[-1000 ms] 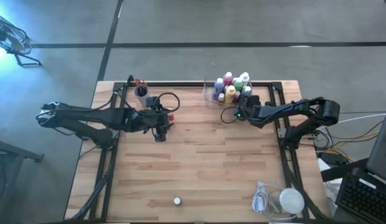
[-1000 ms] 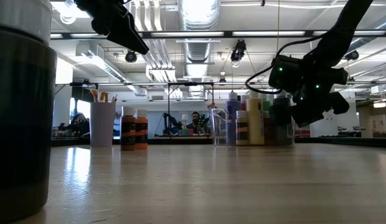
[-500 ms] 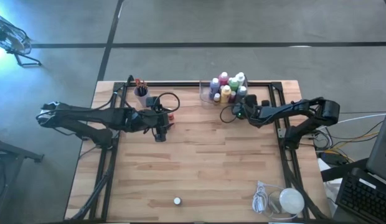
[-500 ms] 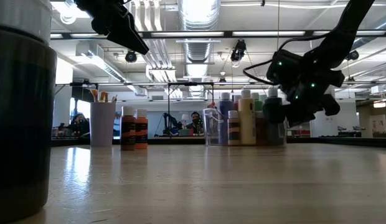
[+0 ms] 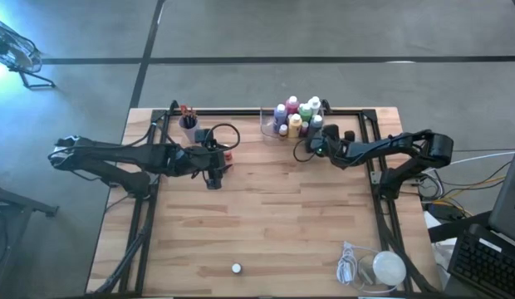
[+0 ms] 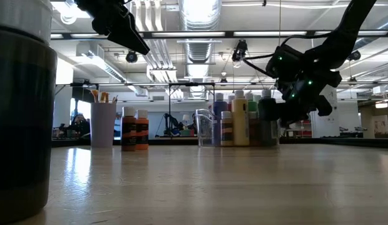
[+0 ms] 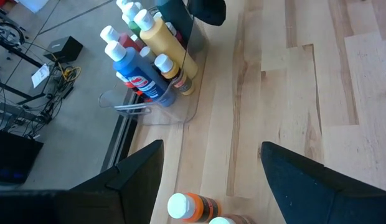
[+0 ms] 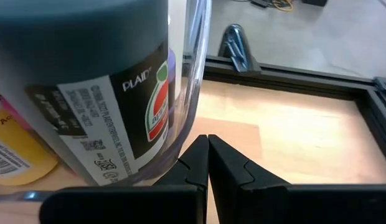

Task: Pick & Place Paint Supplies
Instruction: Adjust the transparent bin

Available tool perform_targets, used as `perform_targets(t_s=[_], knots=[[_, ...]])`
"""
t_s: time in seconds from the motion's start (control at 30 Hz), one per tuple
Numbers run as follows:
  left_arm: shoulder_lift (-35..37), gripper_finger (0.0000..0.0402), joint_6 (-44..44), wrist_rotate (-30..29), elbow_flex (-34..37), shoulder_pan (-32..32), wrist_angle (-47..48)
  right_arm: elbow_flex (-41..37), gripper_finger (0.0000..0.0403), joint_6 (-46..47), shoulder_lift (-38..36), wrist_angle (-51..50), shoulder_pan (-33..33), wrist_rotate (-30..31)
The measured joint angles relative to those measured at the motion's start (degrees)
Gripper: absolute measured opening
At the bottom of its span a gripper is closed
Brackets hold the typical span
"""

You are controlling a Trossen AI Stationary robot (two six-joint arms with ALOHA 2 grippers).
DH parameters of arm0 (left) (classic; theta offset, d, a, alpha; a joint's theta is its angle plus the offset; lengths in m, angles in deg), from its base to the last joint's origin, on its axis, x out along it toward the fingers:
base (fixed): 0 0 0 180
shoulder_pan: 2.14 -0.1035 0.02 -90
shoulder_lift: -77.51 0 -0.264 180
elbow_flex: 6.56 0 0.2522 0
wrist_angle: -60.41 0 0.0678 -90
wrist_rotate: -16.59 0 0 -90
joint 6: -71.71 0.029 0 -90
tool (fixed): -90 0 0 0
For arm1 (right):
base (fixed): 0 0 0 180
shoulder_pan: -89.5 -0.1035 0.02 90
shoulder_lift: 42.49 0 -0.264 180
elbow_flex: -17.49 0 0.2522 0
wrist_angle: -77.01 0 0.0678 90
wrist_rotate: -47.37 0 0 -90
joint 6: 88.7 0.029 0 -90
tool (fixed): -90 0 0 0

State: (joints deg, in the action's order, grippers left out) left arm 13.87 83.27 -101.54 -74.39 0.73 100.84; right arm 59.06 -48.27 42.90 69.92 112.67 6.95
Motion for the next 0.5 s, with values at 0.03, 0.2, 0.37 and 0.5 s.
perform_targets(t_s=[0.03, 0.2, 0.37, 0.5], knots=[[0.0, 0.0273, 0.0, 0.0, 0.0, 0.0, 0.0, 0.0, 0.0008, -0.6, 0.0, 0.6, 0.0, -0.2], [0.0, 0.0273, 0.0, 0.0, 0.0, 0.0, 0.1, 0.0, 0.0008, -2.5, 0.0, 3.1, 0.1, -2.0], [0.0, 0.0273, 0.0, 0.0, 0.0, 0.0, 0.2, 0.0, 0.0008, -5.4, 0.0, 5.5, 0.2, -4.7], [0.0, 0.0273, 0.0, 0.0, 0.0, 0.0, 0.2, 0.0, 0.0008, -7.0, 0.0, 7.6, 0.1, -6.9]])
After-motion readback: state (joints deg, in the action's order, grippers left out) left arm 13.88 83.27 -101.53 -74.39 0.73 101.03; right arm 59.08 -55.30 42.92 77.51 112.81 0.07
